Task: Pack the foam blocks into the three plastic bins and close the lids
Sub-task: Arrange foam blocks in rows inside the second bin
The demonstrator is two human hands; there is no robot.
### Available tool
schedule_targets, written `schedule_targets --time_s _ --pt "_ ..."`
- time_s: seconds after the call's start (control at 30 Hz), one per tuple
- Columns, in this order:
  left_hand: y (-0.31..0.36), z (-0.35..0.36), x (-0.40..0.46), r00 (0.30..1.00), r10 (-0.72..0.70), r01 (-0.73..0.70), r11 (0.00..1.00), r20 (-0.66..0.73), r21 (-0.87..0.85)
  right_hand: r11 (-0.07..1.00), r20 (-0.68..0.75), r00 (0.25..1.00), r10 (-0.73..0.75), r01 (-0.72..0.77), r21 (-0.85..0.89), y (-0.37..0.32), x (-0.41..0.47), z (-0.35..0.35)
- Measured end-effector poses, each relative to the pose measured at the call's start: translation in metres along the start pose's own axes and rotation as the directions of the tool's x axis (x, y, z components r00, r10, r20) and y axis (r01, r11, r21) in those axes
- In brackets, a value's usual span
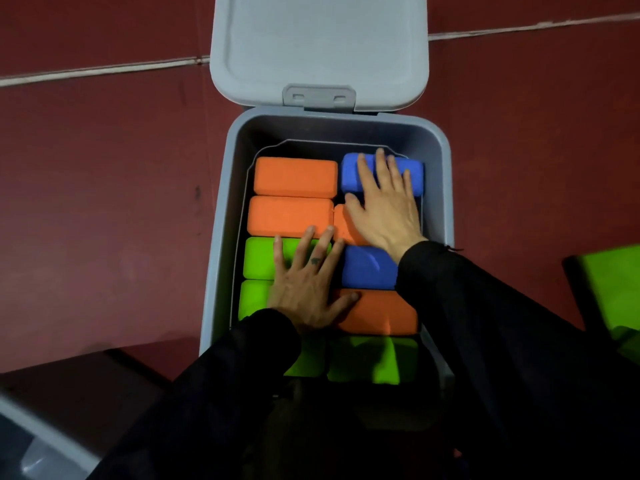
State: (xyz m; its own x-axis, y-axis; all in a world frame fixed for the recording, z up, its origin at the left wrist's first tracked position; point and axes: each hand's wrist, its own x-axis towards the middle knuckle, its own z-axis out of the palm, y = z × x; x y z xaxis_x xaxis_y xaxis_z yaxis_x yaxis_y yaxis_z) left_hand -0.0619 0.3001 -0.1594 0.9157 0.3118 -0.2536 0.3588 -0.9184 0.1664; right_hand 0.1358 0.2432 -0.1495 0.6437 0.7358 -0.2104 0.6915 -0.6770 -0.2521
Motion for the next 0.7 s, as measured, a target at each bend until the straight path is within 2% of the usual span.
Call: schedule_targets --time_s 0.07,0.2,0.27,0.33,0.4,0.43,0.57,0.7 --pt "0.000 0.000 -0.001 1.000 -0.005 0.006 1.000 -0.003 0.009 0.999 0.058 0.998 0.032 -0.030 -0.027 0.005 -0.006 0.009" --pt "-0.004 -0.004 -0.003 1.000 0.007 -0.007 1.000 -0.005 0.009 0.998 0.051 0.999 -0.016 0.020 -0.062 -0.001 -0.039 0.020" --pt "-0.012 -0.008 -0.001 0.998 0.000 -0.002 0.999 -0.060 -0.032 0.997 0.041 0.999 0.006 -0.002 -0.079 -0.002 -0.042 0.023" --pt "-0.028 -0.013 0.005 0.988 -0.119 0.114 0.992 -0.101 -0.058 0.993 0.044 0.999 -0.004 0.009 -0.117 -0.001 -0.042 0.024" --pt "-0.046 -0.011 0.006 0.957 -0.276 0.270 0.960 -0.086 -0.080 0.987 0.038 0.999 -0.031 0.036 -0.157 -0.001 -0.046 0.029" --pt "-0.052 -0.007 0.004 0.948 -0.309 0.303 0.950 -0.073 -0.079 0.985 0.023 0.999 -0.036 0.039 -0.170 0.000 -0.047 0.032" --pt "-0.060 0.008 -0.001 0.961 -0.270 0.267 0.962 -0.059 -0.063 0.981 -0.057 0.997 -0.043 0.032 -0.194 0.001 -0.047 0.037" --pt "-0.045 0.002 0.005 0.936 -0.352 0.351 0.936 -0.021 -0.015 0.979 -0.037 0.999 -0.012 0.004 -0.202 -0.004 -0.044 0.038"
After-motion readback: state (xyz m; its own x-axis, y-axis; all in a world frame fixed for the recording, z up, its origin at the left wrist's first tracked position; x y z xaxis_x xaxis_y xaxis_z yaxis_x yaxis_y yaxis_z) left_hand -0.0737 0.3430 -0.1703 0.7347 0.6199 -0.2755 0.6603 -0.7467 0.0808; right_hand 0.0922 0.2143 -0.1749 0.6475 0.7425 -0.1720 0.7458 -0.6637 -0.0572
